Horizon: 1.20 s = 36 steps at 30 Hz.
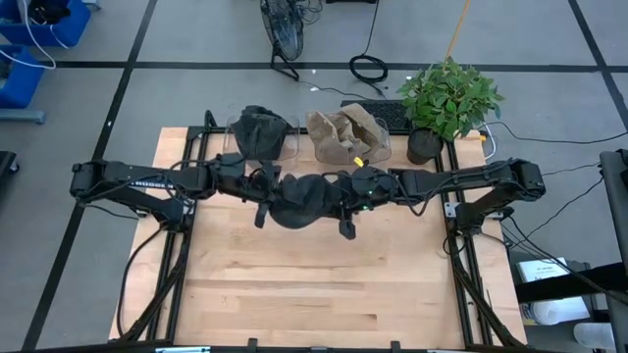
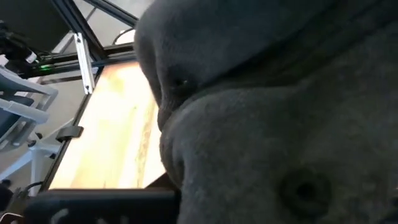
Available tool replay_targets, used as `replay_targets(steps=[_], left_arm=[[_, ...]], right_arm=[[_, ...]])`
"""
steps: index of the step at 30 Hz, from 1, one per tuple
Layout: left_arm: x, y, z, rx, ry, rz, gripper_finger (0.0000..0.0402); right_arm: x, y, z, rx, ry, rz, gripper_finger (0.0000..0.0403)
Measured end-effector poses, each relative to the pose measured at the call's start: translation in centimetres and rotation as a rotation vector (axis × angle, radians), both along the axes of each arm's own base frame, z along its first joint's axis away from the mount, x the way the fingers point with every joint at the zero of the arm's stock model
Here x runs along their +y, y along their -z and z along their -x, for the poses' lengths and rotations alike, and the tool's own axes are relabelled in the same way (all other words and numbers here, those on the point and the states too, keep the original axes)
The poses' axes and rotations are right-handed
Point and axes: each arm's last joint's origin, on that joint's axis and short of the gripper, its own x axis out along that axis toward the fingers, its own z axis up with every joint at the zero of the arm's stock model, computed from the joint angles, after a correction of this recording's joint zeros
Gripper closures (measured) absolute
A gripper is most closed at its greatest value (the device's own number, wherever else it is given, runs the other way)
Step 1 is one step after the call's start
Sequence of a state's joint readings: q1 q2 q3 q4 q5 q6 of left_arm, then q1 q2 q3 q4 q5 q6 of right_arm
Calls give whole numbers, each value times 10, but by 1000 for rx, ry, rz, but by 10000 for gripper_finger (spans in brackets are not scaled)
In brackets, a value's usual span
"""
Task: Pick & Place hat
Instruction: Put the black cap into the left transparent bin
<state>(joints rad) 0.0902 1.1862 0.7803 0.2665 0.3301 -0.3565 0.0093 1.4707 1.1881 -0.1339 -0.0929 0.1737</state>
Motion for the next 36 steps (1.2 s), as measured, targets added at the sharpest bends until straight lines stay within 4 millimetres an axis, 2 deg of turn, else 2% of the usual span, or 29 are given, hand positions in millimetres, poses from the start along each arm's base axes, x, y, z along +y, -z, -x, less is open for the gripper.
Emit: replay_targets(steps=[8, 13, 19, 25, 30, 36], left_arm=[[2, -6, 5, -23, -84, -25, 364], [5, -20, 17, -80, -209, -66, 364], [7, -31, 40, -76, -336, -177, 364], [20, -32, 62, 11, -441, -239, 364], [48, -27, 74, 30, -536, -301, 364], [94, -1, 90, -83, -501, -248, 364]], right_arm=[[0, 0, 28, 189, -10, 15, 216], [-1, -5, 51, 299, -18, 22, 182], [-2, 3, 70, 340, 23, 4, 188], [-2, 29, 83, 279, 52, -37, 202], [-3, 53, 92, 170, 93, -93, 208], [-12, 67, 99, -6, 253, -147, 216]])
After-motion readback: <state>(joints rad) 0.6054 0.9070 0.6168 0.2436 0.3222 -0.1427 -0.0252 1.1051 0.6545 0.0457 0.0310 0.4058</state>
